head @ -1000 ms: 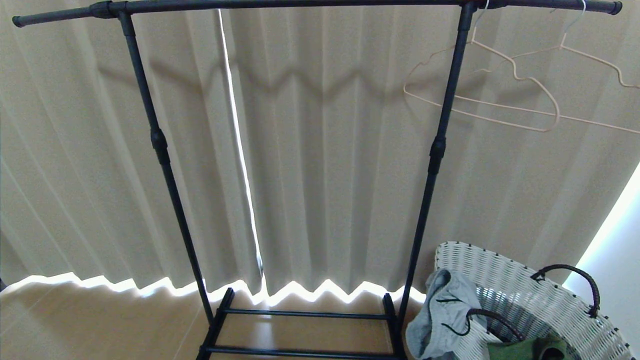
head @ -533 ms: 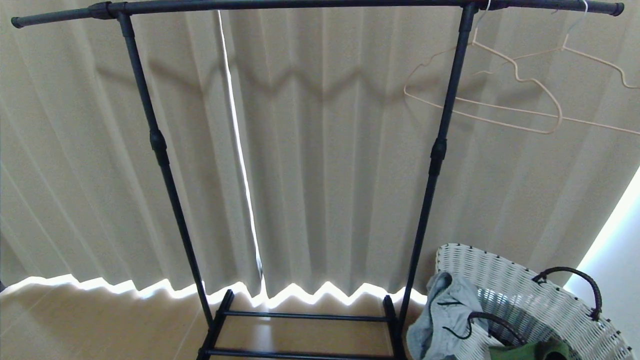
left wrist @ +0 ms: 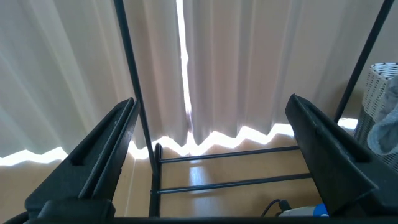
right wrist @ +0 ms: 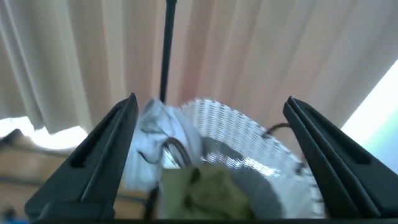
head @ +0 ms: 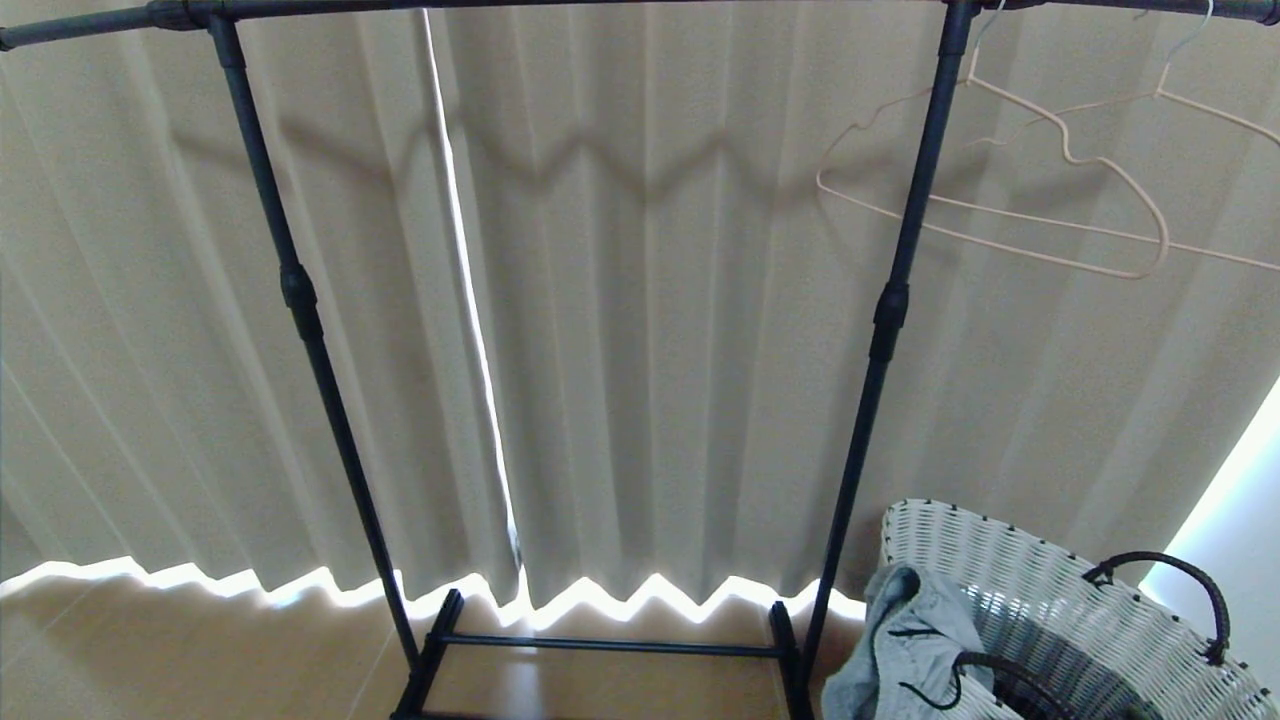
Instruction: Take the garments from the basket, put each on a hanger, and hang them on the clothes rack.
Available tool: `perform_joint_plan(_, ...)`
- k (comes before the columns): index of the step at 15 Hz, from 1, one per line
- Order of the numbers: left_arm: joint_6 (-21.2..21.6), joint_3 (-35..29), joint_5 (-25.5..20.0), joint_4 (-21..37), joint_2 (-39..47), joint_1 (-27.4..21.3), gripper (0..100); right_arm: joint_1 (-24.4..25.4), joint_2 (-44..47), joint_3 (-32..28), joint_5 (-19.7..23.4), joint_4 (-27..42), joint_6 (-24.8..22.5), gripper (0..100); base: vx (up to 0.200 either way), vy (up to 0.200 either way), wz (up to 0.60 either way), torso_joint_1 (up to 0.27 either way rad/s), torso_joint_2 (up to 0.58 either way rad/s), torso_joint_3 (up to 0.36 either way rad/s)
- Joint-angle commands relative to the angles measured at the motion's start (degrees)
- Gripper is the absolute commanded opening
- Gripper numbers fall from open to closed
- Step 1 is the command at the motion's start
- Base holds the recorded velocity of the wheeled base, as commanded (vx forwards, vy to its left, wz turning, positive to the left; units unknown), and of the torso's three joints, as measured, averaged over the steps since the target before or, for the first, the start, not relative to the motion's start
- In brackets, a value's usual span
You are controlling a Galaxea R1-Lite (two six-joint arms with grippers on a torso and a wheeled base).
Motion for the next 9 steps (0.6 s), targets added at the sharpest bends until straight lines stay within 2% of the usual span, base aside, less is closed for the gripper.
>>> perform_joint_plan(1, 0.1, 0.0, 0.0, 0.0, 0.0, 0.0, 100, 0.1, 14.8, -7.6, -0.9, 7.3, -7.6, 100, 0.000, 0.000, 0.00, 0.000, 0.00, 0.000)
perform_joint_plan(4, 0.1, 0.0, -0.1, 0.0, 0.0, 0.0, 100, 0.1, 35.4, -10.0, -6.2, 7.3, -14.5, 100, 0.000, 0.000, 0.00, 0.000, 0.00, 0.000)
perform_joint_plan(6, 0.1, 0.0, -0.1, 0.0, 0.1, 0.0, 100, -0.1, 46.6, -11.3, -6.6, 7.2, -16.7, 100, 0.000, 0.000, 0.00, 0.000, 0.00, 0.000)
perform_joint_plan(7, 0.1, 0.0, -0.1, 0.0, 0.1, 0.0, 100, -0.1, 46.6, -11.3, -6.6, 7.2, -16.7, 100, 0.000, 0.000, 0.00, 0.000, 0.00, 0.000)
perform_joint_plan(8, 0.1, 0.0, -0.2, 0.0, 0.1, 0.0, 100, -0.4, 53.5, -11.7, -6.6, 6.9, -20.6, 100, 0.000, 0.000, 0.00, 0.000, 0.00, 0.000)
perform_joint_plan(9, 0.1, 0.0, -0.2, 0.0, 0.1, 0.0, 100, -0.5, 55.9, -11.6, -6.7, 7.0, -22.8, 100, 0.000, 0.000, 0.00, 0.000, 0.00, 0.000)
